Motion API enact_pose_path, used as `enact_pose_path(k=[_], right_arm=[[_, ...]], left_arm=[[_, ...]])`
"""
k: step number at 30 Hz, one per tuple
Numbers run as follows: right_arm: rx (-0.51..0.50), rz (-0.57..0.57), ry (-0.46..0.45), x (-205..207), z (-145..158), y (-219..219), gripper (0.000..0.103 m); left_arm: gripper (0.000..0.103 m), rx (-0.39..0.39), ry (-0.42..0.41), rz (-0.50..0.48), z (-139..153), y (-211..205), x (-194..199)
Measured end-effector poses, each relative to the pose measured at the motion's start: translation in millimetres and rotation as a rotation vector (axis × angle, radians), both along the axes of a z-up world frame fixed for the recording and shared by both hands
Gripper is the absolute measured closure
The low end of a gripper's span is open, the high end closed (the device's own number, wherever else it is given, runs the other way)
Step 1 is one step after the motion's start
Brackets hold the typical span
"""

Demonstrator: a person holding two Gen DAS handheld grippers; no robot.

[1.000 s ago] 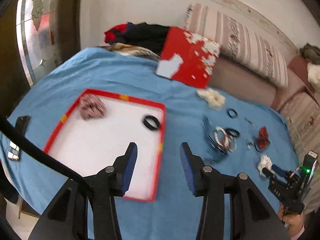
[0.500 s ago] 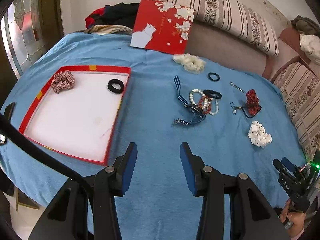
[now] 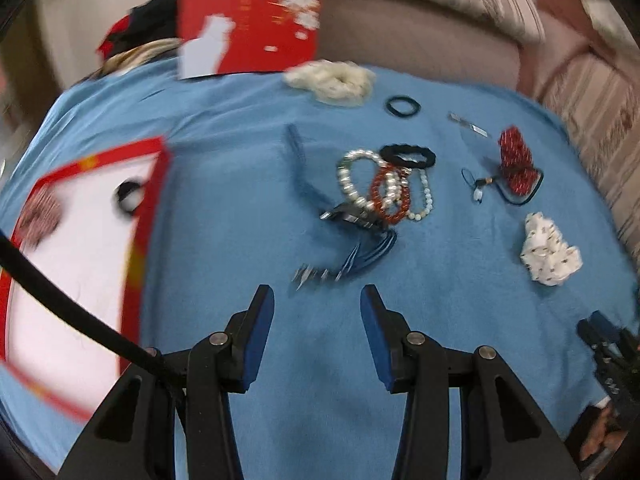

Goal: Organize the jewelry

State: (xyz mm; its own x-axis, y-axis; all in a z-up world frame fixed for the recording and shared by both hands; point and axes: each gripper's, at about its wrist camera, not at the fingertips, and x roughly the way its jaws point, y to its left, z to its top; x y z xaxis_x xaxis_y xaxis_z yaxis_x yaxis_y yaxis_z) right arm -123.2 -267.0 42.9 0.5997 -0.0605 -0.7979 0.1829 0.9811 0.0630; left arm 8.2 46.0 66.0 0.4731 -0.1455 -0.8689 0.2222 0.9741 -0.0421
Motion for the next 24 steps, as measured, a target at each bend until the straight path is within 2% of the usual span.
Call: enact_pose_path(k=[3, 4, 6, 7, 8, 9, 10, 11, 13, 16, 18, 20, 22, 24], right_arm=[[0.02, -0.019, 0.009, 2.5, -5.9, -5.8, 0.051], [0.027, -0.025, 0.012, 3.5, -7.4, -7.7, 0.051], [0.045, -0.039, 0.016, 4.7, -10.3, -11.8, 0.051], [0.052, -0.044, 0.016, 5.2, -11.2, -13.3, 0.051], [0.054, -0.047, 0.015, 6.0, -11.4, -13.9, 0.051], [0.053, -0.049, 0.012, 6.6, -11.5, -13.9, 0.051], [0.052, -0.051, 0.01, 7.3, -11.6, -13.5, 0.051], [0.052, -0.053, 0.008, 7.6, -11.9, -13.1, 0.051], [0.053, -0.055, 0.006, 8.8, -11.8, -13.2, 0.051], [0.063, -0.058, 0.001, 6.4, -11.8, -14.4, 0.051], [0.068, -0.054, -0.001, 3.9, -11.8, -14.6, 0.051], [0.061, -0.047, -0.003, 2.6, -12.4, -13.6, 0.051], [0.053, -0.044, -0.006, 2.6, -13.3, -12.2, 0.05], [0.051, -0.045, -0.01, 2.6, -13.6, -10.8, 0.047]], left_arm=[[0.055, 0.011, 0.035, -0.07, -15.5, -18.5, 23.1], [0.05, 0.03, 0.034, -0.083, -19.4, -23.6, 27.4], [0.05, 0.063, 0.025, -0.104, -23.5, -29.0, 32.3], [0.053, 0.072, 0.031, -0.106, -24.5, -29.9, 33.1], [0.07, 0.09, 0.032, -0.1, -24.0, -29.6, 33.0], [0.072, 0.102, 0.032, -0.098, -22.3, -28.1, 31.7], [0.093, 0.086, 0.05, -0.097, -20.4, -24.1, 29.9], [0.103, 0.073, 0.084, -0.082, -19.7, -17.4, 28.1], [0.103, -0.003, 0.138, -0.071, -19.8, -3.3, 20.6], [0.103, 0.016, 0.164, -0.039, -25.7, 17.5, -1.2], [0.103, -0.007, 0.191, -0.011, -29.3, 34.1, -15.4], [0.103, -0.028, 0.178, 0.017, -25.2, 46.8, -26.5], [0.102, -0.091, 0.135, 0.031, -13.4, 54.1, -30.2], [0.084, -0.114, 0.094, 0.034, -2.7, 49.9, -26.3]])
